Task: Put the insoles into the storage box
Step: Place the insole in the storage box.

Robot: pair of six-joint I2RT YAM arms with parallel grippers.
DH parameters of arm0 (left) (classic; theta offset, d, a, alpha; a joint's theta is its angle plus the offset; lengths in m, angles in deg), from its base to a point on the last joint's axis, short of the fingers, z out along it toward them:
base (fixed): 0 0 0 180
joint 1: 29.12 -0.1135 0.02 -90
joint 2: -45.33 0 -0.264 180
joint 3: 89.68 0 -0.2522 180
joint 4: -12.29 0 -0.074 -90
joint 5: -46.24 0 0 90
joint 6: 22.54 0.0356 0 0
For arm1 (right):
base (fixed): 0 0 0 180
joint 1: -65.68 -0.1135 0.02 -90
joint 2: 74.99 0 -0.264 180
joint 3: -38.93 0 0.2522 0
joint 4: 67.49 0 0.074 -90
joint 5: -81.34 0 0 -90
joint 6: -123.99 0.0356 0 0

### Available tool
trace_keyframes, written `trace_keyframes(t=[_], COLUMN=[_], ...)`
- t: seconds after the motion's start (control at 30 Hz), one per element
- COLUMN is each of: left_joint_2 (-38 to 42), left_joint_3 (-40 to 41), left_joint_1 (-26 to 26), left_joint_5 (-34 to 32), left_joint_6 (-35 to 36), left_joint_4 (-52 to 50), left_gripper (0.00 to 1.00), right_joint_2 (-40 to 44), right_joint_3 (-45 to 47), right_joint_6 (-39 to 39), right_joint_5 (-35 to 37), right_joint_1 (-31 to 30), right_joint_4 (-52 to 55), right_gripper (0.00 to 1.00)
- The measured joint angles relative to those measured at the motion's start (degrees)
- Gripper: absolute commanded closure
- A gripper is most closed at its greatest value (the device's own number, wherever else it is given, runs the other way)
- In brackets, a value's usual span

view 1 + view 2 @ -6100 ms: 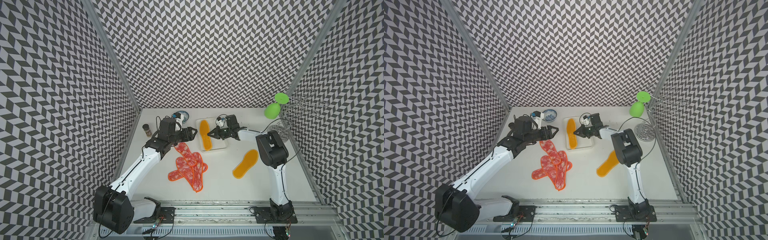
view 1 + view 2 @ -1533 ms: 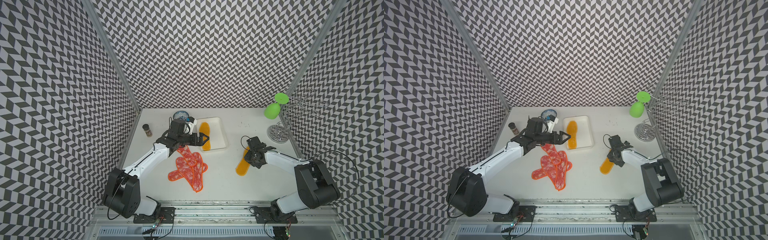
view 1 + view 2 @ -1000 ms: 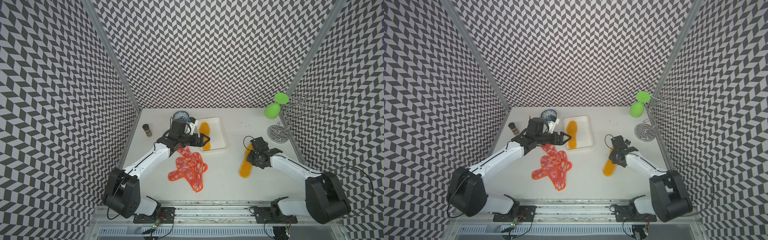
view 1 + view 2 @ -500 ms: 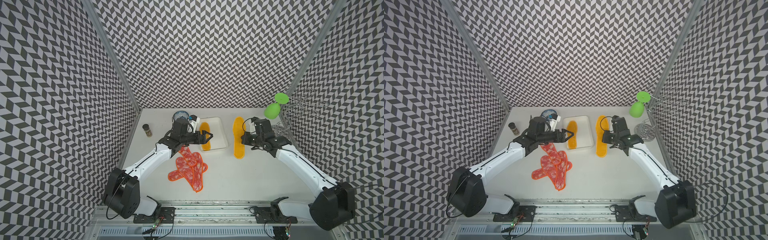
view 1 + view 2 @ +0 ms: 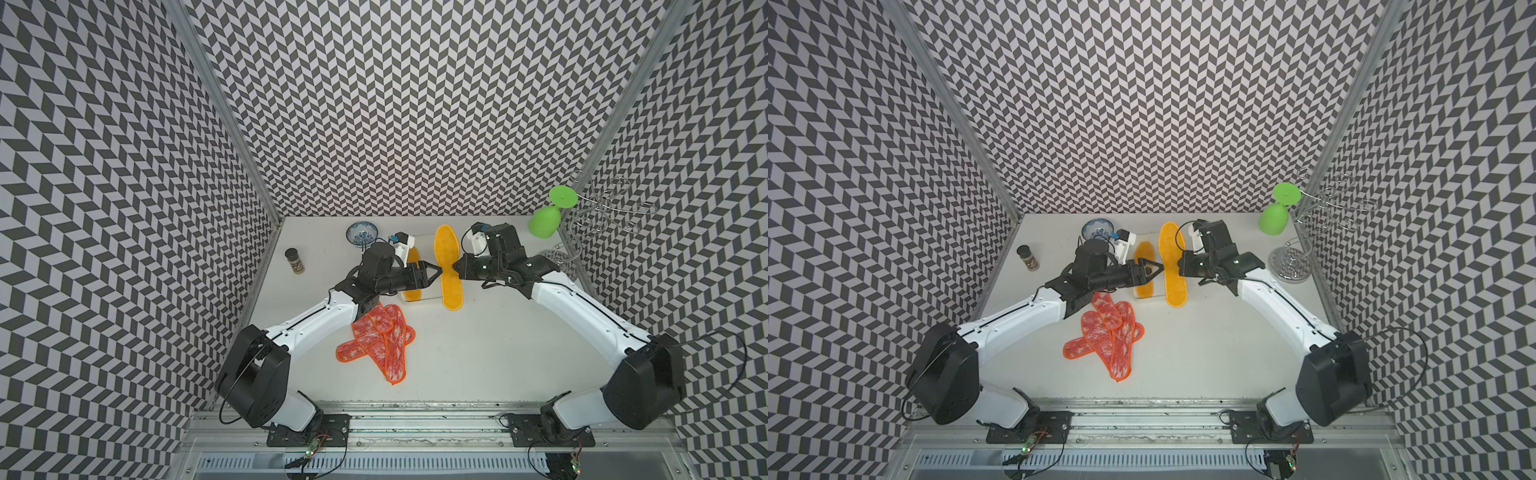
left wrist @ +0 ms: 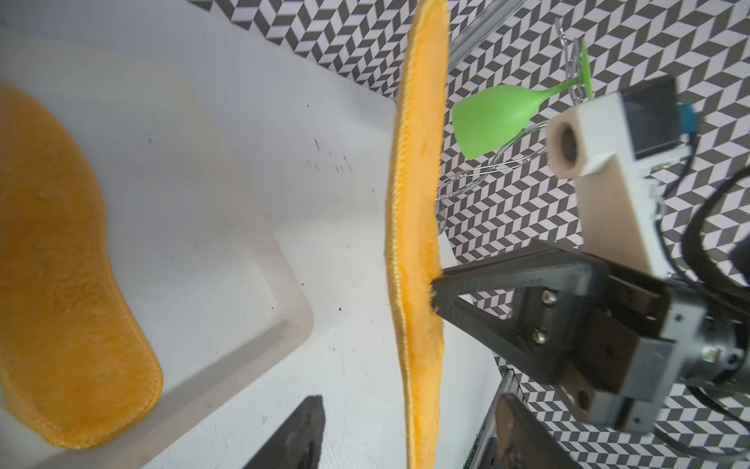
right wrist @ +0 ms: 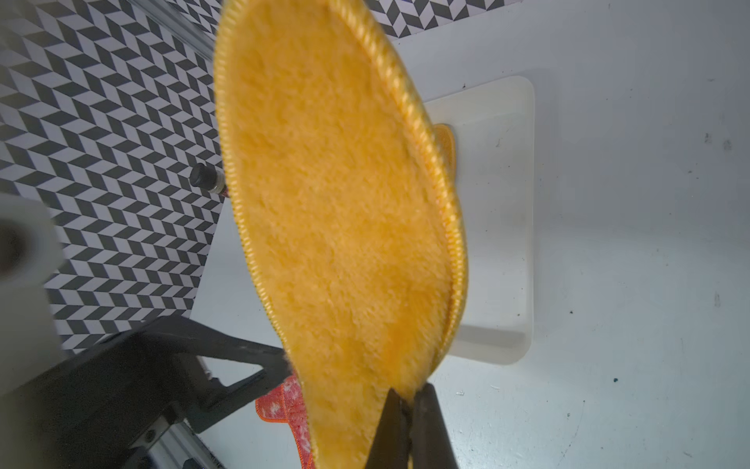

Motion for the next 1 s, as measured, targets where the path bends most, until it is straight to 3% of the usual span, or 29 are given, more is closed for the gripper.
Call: trace_keyframes(t=[0.17,0.6,0.67,0.8,1.0], left_joint_2=[-2.4,-4.5,-4.6,-5.0,-7.3], left_joint_3=[-0.4,-3.5,-3.6,-4.0,-4.7], left_joint_1=[0.2,0.3,0.2,0.0,-1.6], left_joint_5=[0.1,2.5,2.7,3.1,4.3], left_joint_6=[-0.7,-0.5,-0.5,-0.5,-0.1], left_joint_4=[0.1,0.6,0.6,0.5,0.5], left_gripper=[0.45,1.0,1.0,1.0,1.0], right_joint_2=[-0.5,-1.0,-1.0,-1.1,-1.0], right_joint_3=[-0.3,-0.3,-0.3,-0.3,-1.3], right_joint_6=[0.6,1.1,1.1,1.0,0.6], right_joint_5=[-0.7,-1.7,-1.5,-0.2,1.8], right_joint_1=[-0.6,-1.4,-1.4,-1.4,1.1], right_joint_4=[-0.2,-0.5,-0.5,-0.2,1.1], right_gripper=[1.0,1.0,0.95,0.72,0.61])
